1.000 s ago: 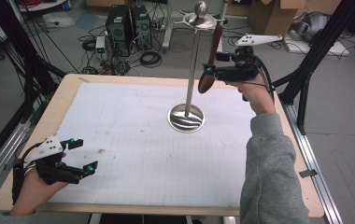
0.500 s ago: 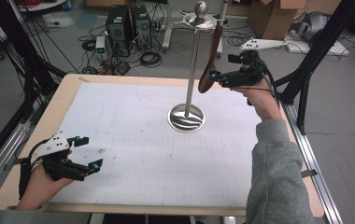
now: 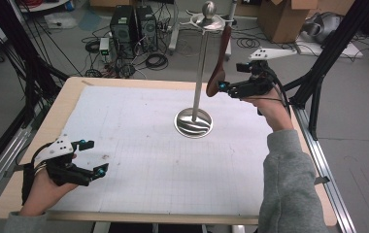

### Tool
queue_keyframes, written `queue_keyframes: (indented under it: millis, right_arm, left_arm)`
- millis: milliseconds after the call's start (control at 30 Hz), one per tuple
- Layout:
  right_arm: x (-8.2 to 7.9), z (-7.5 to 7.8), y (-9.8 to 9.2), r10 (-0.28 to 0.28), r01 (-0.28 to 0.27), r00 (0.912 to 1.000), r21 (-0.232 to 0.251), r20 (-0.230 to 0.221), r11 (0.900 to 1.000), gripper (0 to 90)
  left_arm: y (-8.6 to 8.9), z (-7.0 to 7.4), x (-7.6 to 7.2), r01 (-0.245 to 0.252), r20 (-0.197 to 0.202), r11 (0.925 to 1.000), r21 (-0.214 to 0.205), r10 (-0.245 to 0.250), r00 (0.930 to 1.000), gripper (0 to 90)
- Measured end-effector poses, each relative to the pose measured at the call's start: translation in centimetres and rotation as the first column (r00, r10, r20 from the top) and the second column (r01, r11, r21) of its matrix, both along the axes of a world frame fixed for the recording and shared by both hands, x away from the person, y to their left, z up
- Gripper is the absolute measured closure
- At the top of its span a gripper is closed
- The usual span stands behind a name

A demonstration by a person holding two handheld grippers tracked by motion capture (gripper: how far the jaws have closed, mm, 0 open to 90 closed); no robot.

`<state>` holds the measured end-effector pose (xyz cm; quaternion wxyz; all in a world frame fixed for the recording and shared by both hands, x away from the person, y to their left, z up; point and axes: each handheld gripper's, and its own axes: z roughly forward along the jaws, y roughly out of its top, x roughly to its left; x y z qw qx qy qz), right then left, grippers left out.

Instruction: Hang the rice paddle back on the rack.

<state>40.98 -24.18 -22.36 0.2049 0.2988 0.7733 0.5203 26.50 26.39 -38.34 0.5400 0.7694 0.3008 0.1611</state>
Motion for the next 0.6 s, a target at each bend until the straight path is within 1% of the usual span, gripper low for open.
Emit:
queue_keyframes:
  millis: [133,233,300,400,433,533,600]
  right_arm:
    - [-0.2,-0.4,-0.4,0.0,0.0,1.0,0.002,-0.006,1.0,0.1]
    - [-0.5,-0.6,-0.7,0.002,-0.002,1.0,0.0,-0.006,1.0,0.1]
    - [-0.7,-0.8,-1.0,0.001,-0.001,1.0,0.015,-0.006,0.9999,0.1]
    - [-1.0,-1.2,-1.5,-0.003,0.003,1.0,0.015,-0.002,0.9999,0.1]
    - [-1.2,-1.3,-1.6,-0.005,0.005,0.9999,0.018,-0.01,0.9998,0.1]
    - [-1.4,-1.8,-2.0,-0.01,0.01,0.9999,0.007,-0.012,0.9999,0.1]
    - [-1.6,-2.1,-2.3,-0.015,0.015,0.9998,0.019,-0.016,0.9997,0.1]
  left_arm:
    - [0.0,0.0,0.2,-0.003,-0.002,1.0,-0.004,0.003,1.0,1.9]
    - [-0.2,0.1,0.5,0.004,0.0,1.0,-0.005,-0.004,1.0,1.9]
    - [-0.4,0.0,0.6,0.01,-0.003,0.9999,-0.007,-0.01,0.9999,1.9]
    - [-0.7,0.1,0.9,0.021,-0.001,0.9998,-0.006,-0.021,0.9998,1.9]
    - [-0.8,0.1,0.9,0.025,-0.002,0.9997,-0.008,-0.025,0.9997,1.9]
    - [-1.3,0.1,1.2,0.033,-0.001,0.9994,-0.013,-0.033,0.9994,1.9]
    - [-1.6,0.1,1.4,0.043,-0.001,0.999,-0.013,-0.043,0.9991,1.9]
